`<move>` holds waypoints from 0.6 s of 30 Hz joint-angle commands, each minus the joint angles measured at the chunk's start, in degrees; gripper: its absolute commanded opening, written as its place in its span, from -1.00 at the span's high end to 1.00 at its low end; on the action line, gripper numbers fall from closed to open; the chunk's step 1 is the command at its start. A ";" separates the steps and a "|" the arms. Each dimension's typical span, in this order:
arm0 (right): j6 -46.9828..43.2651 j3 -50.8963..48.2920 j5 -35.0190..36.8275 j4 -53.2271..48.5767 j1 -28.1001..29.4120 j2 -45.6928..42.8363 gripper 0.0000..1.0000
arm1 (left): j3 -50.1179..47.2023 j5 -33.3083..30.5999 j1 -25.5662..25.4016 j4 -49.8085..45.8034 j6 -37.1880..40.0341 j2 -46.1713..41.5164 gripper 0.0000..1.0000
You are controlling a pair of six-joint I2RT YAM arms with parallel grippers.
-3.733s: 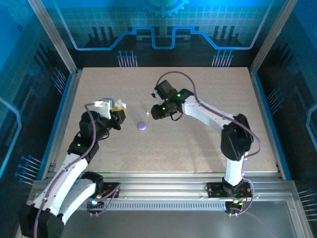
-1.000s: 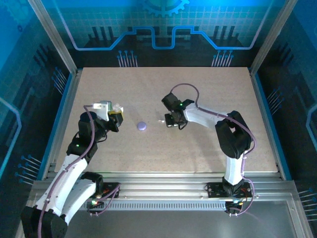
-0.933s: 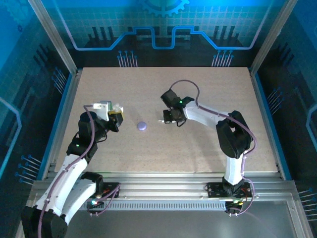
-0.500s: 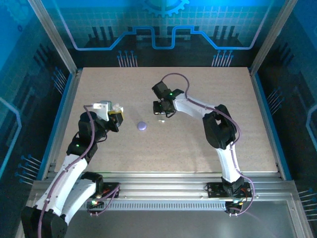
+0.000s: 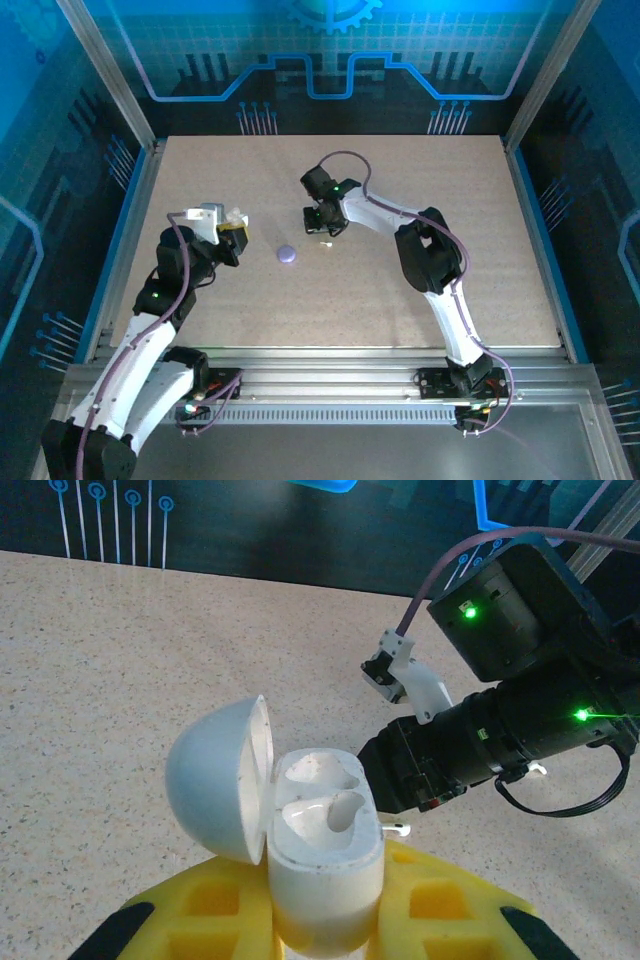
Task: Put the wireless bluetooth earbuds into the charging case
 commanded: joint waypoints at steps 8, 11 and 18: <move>0.17 -0.93 -1.80 -2.06 1.18 0.82 0.45 | 0.21 0.06 0.53 1.06 0.03 -0.73 0.73; 0.43 -1.80 -1.85 -2.12 1.59 0.52 0.45 | 0.16 -0.02 0.53 1.06 -0.09 -0.84 0.73; 0.44 -4.32 -1.69 -2.03 2.14 -0.63 0.47 | 0.16 0.13 0.53 1.16 -0.04 -0.90 0.73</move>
